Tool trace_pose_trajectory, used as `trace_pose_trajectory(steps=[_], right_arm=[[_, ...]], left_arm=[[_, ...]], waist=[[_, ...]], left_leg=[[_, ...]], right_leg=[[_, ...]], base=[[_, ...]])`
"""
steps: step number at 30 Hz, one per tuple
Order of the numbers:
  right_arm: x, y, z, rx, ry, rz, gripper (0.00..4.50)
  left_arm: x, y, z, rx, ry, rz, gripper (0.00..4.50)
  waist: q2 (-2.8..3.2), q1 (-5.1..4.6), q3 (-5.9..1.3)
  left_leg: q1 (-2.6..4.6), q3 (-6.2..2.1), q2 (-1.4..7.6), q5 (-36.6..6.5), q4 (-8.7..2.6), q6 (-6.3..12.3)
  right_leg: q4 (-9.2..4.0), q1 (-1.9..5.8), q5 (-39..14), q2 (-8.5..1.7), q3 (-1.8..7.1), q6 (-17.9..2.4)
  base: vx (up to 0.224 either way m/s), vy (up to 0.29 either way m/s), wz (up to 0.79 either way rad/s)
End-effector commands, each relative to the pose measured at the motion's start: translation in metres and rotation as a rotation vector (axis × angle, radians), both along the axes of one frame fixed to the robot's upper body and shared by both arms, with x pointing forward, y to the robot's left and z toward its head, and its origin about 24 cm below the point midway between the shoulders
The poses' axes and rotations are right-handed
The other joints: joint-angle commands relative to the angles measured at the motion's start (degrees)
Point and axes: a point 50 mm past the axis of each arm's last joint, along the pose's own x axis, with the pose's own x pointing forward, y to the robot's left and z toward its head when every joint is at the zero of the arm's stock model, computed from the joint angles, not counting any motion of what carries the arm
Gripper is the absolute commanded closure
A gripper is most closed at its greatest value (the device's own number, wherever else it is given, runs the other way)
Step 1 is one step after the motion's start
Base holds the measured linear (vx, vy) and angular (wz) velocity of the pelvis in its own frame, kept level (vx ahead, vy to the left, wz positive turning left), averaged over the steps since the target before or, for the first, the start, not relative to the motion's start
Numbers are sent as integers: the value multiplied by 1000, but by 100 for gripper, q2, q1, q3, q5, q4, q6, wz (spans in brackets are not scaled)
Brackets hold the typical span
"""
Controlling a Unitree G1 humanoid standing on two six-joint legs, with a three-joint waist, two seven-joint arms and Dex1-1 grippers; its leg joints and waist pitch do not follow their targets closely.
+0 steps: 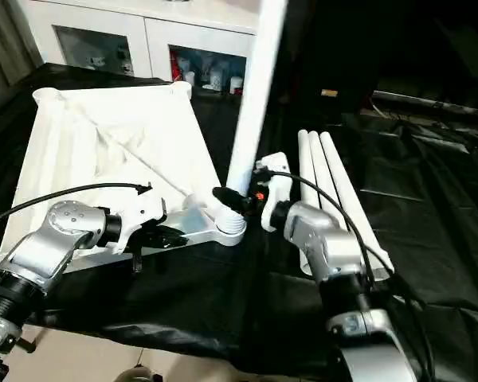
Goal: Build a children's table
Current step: Insert table leg to table base
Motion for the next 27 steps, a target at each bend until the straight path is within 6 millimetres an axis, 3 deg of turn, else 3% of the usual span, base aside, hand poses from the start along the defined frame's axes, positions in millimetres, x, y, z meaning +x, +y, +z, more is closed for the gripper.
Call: trace_pose_trajectory(steps=[1,4,5,9,16,22,27], right_arm=[[-7,-12,-23,21,69,-80,261],[-11,-12,-30,41,74,-89,261],[-16,-11,-37,51,77,-95,261],[-29,-12,-57,-5,59,-109,261],[-38,-12,-65,-27,-5,-109,261],[-40,-9,-68,-66,-77,-86,261],[-39,-2,-66,-127,-125,-26,261]], left_arm=[[-2,-3,-4,11,22,-18,450],[-1,-2,-4,12,19,-15,450],[0,-2,-4,13,18,-13,450],[2,-2,-3,15,9,-9,450],[3,-2,-3,25,1,-10,450],[5,-3,-3,29,-8,-10,450],[6,-3,-3,31,-12,-9,450]], waist=[[79,-16,-354],[91,-22,-351],[132,-16,-346],[123,-25,-333],[141,-47,-294],[151,-61,-305],[146,-70,-289]], left_leg=[[42,-65,239,-1166,-423,-86],[55,-77,241,-1280,-436,-107],[55,-81,245,-1311,-438,-114],[61,-91,239,-1521,-457,-127],[156,-135,255,-2083,-505,-120],[172,-133,264,-2087,-538,-109],[178,-145,255,-2196,-543,-83]], right_leg=[[-514,258,-1546,-592,352,-816],[-532,257,-1698,-584,340,-804],[-535,248,-1705,-593,347,-809],[-573,231,-1958,-586,340,-752],[-690,198,-2788,-611,320,-600],[-667,220,-2403,-603,330,-774],[-718,209,-2836,-617,328,-638]], base=[[0,0,0],[0,0,0],[0,0,0],[0,0,0],[0,0,0],[0,0,0],[0,0,0]])
